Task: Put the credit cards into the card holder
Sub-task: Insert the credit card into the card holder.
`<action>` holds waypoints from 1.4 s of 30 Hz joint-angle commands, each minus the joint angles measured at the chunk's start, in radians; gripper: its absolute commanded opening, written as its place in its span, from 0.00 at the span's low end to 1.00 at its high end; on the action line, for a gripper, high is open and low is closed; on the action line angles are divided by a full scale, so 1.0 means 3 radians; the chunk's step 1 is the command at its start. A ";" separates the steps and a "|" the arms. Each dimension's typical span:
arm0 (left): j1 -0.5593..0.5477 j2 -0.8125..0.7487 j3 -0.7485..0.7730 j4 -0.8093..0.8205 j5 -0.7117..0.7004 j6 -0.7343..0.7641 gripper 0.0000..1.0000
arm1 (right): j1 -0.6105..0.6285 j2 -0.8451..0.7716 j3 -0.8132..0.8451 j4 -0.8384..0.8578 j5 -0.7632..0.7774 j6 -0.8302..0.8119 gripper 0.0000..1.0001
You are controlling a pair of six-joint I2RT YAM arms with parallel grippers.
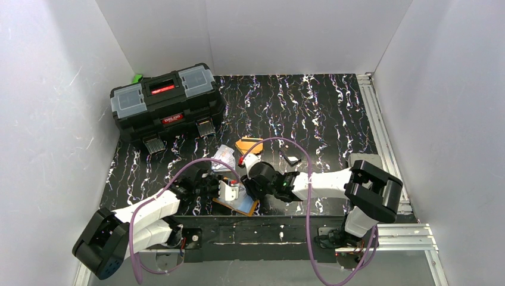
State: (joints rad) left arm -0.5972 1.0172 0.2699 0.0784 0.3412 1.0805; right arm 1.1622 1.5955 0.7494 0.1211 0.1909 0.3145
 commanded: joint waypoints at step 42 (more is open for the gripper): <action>0.0012 -0.0333 0.0201 -0.0779 -0.0093 -0.1020 0.00 | -0.0963 -0.0949 -0.0030 -0.0541 -0.1680 0.0686 0.44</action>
State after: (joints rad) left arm -0.5972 0.9375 0.2966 -0.0761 0.2974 0.8646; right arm 0.9123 1.2922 0.7090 0.0441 -0.0635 0.4755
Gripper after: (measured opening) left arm 0.007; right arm 0.449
